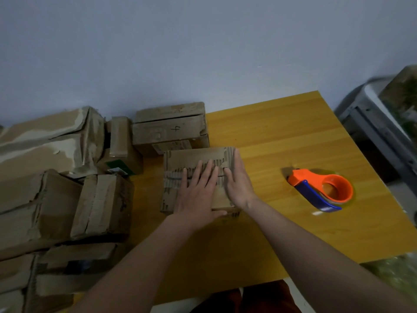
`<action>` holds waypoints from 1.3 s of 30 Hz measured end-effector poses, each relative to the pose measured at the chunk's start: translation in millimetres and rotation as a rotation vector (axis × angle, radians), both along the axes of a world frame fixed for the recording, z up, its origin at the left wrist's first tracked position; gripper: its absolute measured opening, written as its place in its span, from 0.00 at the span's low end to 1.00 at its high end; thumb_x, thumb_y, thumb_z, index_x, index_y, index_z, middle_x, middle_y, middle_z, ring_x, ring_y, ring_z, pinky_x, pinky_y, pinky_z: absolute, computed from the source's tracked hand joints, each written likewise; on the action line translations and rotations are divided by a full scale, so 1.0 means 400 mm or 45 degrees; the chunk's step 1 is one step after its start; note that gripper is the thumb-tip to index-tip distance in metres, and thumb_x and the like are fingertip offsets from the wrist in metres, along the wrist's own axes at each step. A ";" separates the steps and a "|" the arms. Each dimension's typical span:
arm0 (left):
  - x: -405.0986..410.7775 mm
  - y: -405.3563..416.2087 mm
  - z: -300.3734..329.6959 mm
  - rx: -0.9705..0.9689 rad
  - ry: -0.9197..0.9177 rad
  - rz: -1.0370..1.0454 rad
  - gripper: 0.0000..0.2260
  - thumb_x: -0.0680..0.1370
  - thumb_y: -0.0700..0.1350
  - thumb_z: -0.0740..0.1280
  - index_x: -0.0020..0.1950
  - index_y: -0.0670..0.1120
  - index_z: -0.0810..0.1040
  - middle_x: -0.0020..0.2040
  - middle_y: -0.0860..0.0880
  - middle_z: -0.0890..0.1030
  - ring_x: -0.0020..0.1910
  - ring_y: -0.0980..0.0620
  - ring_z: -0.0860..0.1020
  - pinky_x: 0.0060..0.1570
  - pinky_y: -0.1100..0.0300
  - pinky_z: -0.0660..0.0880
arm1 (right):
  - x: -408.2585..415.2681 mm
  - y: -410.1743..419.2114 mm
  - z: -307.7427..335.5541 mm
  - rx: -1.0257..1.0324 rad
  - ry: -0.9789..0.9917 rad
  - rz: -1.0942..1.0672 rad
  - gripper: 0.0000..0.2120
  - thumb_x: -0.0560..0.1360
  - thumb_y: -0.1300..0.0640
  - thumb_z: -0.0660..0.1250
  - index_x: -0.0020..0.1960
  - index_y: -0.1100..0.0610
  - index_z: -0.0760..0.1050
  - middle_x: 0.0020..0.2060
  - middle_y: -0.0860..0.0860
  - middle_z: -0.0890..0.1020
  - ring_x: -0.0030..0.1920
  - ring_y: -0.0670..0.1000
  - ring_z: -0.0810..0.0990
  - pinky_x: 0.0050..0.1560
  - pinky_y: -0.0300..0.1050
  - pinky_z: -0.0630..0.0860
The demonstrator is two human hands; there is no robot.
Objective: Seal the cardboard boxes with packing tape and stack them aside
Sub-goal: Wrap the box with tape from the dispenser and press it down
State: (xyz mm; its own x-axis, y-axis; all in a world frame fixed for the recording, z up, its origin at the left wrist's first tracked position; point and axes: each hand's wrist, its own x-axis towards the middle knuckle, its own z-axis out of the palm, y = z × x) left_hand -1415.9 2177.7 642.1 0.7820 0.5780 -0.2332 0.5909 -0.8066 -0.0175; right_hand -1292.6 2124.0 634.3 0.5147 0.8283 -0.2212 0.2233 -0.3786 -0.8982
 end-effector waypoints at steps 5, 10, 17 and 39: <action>-0.001 0.000 -0.002 -0.035 0.020 0.050 0.53 0.70 0.73 0.63 0.77 0.51 0.30 0.75 0.41 0.27 0.73 0.42 0.26 0.74 0.42 0.34 | 0.014 -0.026 0.002 -0.173 0.155 0.003 0.29 0.83 0.49 0.52 0.78 0.57 0.46 0.73 0.54 0.63 0.73 0.54 0.63 0.68 0.45 0.64; -0.001 -0.001 0.001 -0.037 0.008 0.050 0.52 0.71 0.72 0.61 0.77 0.51 0.31 0.76 0.44 0.28 0.74 0.42 0.27 0.73 0.42 0.33 | -0.012 -0.019 0.035 0.010 -0.220 0.017 0.28 0.83 0.56 0.53 0.78 0.56 0.44 0.77 0.48 0.53 0.75 0.45 0.52 0.73 0.38 0.51; -0.002 0.002 0.005 -0.037 0.012 0.037 0.52 0.70 0.72 0.63 0.78 0.51 0.34 0.78 0.50 0.32 0.75 0.43 0.30 0.73 0.38 0.36 | 0.063 0.077 0.055 -0.179 -0.426 -0.042 0.25 0.80 0.55 0.62 0.73 0.61 0.60 0.69 0.56 0.66 0.70 0.54 0.64 0.69 0.45 0.62; 0.018 -0.010 0.008 -0.096 0.038 0.156 0.50 0.73 0.65 0.66 0.78 0.51 0.33 0.77 0.50 0.30 0.75 0.43 0.30 0.73 0.37 0.38 | -0.118 -0.078 -0.055 0.050 0.145 -0.507 0.22 0.82 0.48 0.52 0.74 0.54 0.64 0.67 0.52 0.73 0.68 0.51 0.71 0.66 0.55 0.71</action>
